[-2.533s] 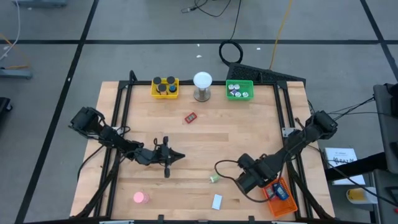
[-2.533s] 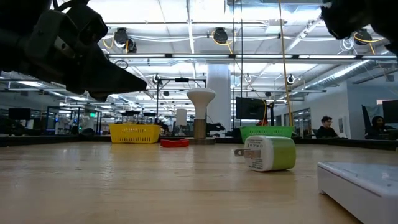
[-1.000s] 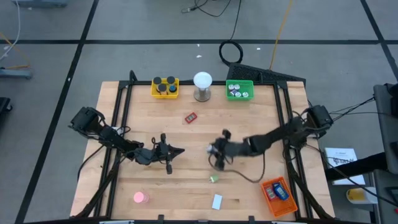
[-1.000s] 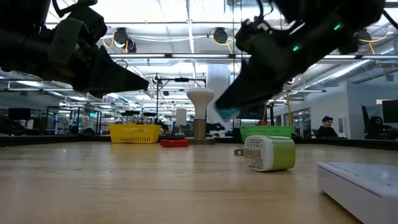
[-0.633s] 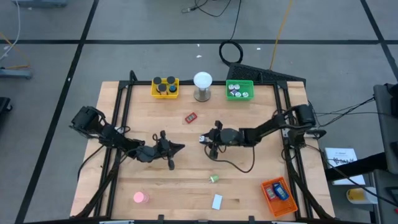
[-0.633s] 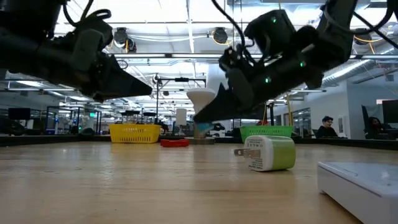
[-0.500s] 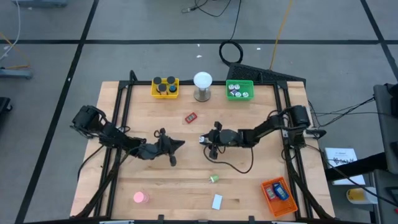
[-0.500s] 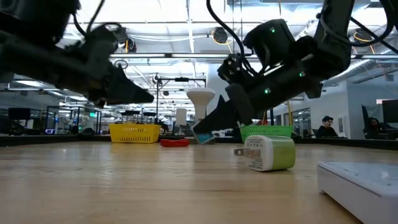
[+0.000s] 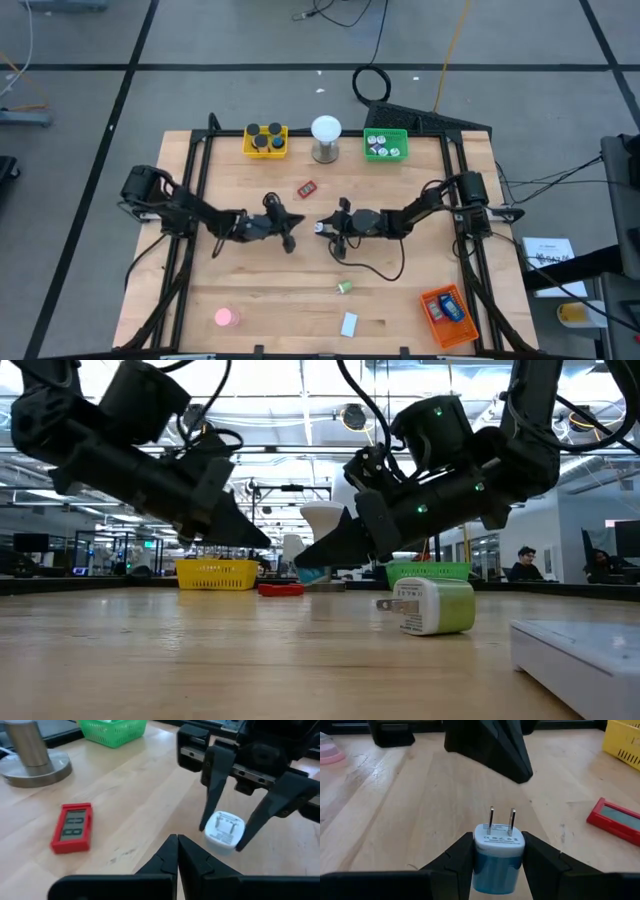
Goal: Pick & Place Office items
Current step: Put the light blue charger adapter into the green bin
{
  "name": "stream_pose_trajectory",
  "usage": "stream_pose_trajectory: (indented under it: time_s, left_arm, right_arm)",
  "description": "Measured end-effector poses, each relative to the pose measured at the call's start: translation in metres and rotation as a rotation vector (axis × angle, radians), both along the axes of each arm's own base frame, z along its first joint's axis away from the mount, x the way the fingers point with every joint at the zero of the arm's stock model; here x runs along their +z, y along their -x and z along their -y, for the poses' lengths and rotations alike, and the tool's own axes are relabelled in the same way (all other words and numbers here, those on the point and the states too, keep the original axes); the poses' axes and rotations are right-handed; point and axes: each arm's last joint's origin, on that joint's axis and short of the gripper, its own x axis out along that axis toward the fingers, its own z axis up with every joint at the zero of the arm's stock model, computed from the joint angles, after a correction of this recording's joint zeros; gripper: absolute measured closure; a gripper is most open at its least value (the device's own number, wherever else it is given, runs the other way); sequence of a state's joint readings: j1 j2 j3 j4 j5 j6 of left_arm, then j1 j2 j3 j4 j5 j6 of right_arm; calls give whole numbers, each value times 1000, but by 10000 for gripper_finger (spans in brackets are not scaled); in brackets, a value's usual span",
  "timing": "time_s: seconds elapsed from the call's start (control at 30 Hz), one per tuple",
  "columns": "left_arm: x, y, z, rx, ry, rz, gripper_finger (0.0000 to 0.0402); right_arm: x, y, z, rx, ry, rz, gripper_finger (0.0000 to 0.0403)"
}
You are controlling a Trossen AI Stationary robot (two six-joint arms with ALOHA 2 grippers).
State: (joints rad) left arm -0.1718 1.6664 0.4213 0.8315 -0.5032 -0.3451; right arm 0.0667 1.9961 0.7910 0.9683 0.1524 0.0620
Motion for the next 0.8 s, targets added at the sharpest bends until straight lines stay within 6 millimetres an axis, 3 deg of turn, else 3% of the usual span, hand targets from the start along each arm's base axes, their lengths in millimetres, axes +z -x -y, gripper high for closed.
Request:
stream_pose_trajectory:
  time_s: [0.43,0.63,0.8]
  left_arm:
    - [-23,-38,7,-55,-33,-78,399]
    - [-27,-40,6,-61,-32,-108,393]
    - [-24,-42,6,-66,-26,-77,398]
  right_arm:
    - [-4,0,5,-11,16,-23,275]
    - [-17,-2,5,-6,22,-17,270]
    - [-17,-3,4,-11,10,-12,235]
